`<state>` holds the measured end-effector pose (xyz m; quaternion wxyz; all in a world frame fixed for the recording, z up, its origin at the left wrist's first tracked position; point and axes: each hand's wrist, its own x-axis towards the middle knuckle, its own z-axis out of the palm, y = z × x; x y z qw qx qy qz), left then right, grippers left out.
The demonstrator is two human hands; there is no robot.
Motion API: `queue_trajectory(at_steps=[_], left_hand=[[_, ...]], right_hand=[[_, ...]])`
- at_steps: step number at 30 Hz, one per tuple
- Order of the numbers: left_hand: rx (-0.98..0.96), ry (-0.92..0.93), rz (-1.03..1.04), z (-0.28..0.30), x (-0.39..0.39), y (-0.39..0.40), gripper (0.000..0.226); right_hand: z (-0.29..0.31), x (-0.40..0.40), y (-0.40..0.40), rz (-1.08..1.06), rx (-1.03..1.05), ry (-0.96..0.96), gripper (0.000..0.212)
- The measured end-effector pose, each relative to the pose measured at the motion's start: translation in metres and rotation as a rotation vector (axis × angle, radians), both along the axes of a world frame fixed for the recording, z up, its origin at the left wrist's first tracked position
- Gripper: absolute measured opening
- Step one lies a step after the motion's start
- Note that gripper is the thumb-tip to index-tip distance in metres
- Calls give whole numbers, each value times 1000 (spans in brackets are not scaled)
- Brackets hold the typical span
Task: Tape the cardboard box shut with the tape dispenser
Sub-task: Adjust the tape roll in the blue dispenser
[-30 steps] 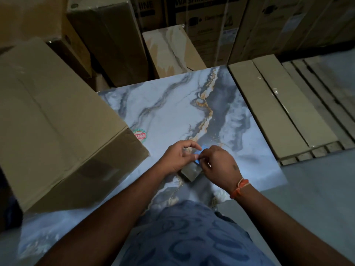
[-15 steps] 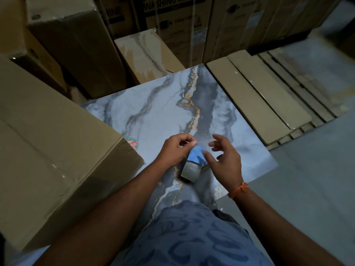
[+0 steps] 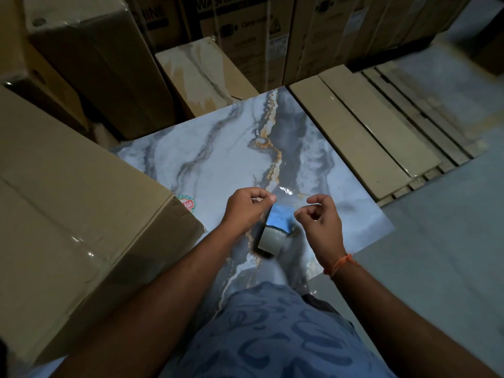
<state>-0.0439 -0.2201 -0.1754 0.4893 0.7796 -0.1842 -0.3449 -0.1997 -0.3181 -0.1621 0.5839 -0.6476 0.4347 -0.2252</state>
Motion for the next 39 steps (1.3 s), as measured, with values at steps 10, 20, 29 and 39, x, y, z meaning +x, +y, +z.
queue_trajectory(at_steps=[10, 20, 29, 39], left_hand=[[5, 31, -57, 5, -7, 1, 14], [-26, 56, 14, 2, -12, 11, 15], [46, 30, 30, -5, -13, 11, 9], [159, 154, 88, -9, -22, 6, 43]], right_hand=[[-1, 8, 0, -31, 19, -81, 26], [-10, 3, 9, -9, 42, -53, 28], [-14, -2, 18, -51, 42, 8, 29], [-14, -1, 18, -51, 22, 95, 23]])
